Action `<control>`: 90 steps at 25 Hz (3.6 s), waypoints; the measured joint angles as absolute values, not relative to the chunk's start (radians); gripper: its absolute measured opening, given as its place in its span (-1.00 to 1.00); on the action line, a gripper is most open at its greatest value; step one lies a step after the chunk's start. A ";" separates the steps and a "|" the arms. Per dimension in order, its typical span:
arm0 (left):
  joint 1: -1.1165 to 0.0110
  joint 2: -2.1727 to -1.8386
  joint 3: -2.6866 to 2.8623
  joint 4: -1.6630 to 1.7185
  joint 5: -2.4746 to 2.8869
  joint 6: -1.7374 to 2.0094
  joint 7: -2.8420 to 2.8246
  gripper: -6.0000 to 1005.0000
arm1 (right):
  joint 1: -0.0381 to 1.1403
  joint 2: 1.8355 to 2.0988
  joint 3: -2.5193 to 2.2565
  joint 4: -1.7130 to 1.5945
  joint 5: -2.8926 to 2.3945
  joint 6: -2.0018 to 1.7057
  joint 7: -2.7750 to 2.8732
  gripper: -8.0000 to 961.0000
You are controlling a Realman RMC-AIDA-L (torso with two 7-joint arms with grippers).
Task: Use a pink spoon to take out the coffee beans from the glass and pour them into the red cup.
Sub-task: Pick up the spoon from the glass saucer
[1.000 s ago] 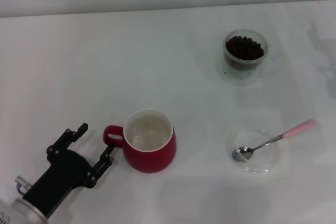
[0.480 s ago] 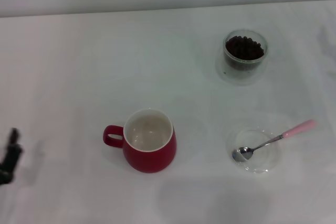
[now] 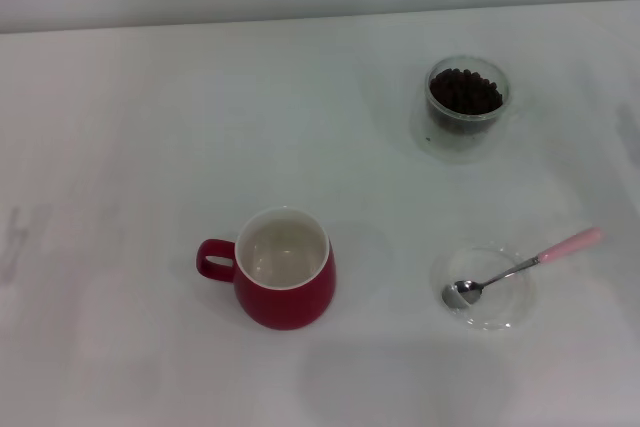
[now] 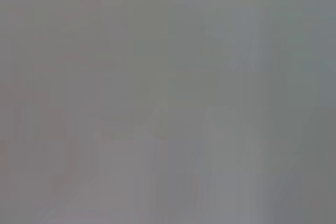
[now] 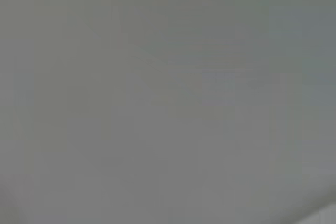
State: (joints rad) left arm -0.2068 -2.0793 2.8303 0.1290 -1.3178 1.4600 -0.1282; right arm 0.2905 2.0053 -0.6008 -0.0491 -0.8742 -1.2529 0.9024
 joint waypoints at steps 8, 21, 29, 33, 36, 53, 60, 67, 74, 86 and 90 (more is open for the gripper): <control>-0.296 -2.079 2.830 0.123 -1.439 1.454 -0.120 0.69 | 0.151 1.997 -0.690 0.011 -0.875 -1.462 1.143 0.64; -0.360 -2.078 2.830 0.100 -1.508 1.439 -0.129 0.78 | 0.077 1.987 -0.985 0.021 -0.874 -1.533 1.377 0.82; -0.368 -2.076 2.830 0.098 -1.509 1.435 -0.129 0.78 | 0.117 2.001 -1.058 0.023 -0.875 -1.428 1.378 0.82; -0.368 -2.075 2.830 0.095 -1.509 1.435 -0.129 0.78 | 0.132 2.002 -1.094 0.023 -0.875 -1.407 1.378 0.82; -0.368 -2.075 2.830 0.098 -1.509 1.434 -0.129 0.78 | 0.135 2.002 -1.100 0.023 -0.881 -1.406 1.378 0.81; -0.360 -2.080 2.830 0.102 -1.509 1.441 -0.129 0.78 | 0.129 2.003 -1.131 0.025 -0.895 -1.432 1.381 0.22; -0.358 -2.080 2.830 0.103 -1.509 1.443 -0.129 0.78 | 0.134 2.006 -1.126 0.023 -0.890 -1.431 1.381 0.06; -0.357 -2.080 2.830 0.103 -1.509 1.444 -0.129 0.78 | 0.135 2.008 -1.115 0.024 -0.888 -1.422 1.381 0.04; -0.357 -2.080 2.830 0.103 -1.509 1.444 -0.129 0.78 | 0.143 2.010 -1.104 0.022 -0.888 -1.391 1.381 0.02; -0.356 -2.080 2.830 0.103 -1.509 1.444 -0.129 0.78 | 0.144 2.011 -1.103 0.022 -0.886 -1.387 1.381 -0.19; -0.356 -2.080 2.830 0.103 -1.509 1.443 -0.129 0.78 | 0.144 2.011 -1.103 0.023 -0.886 -1.388 1.388 -0.38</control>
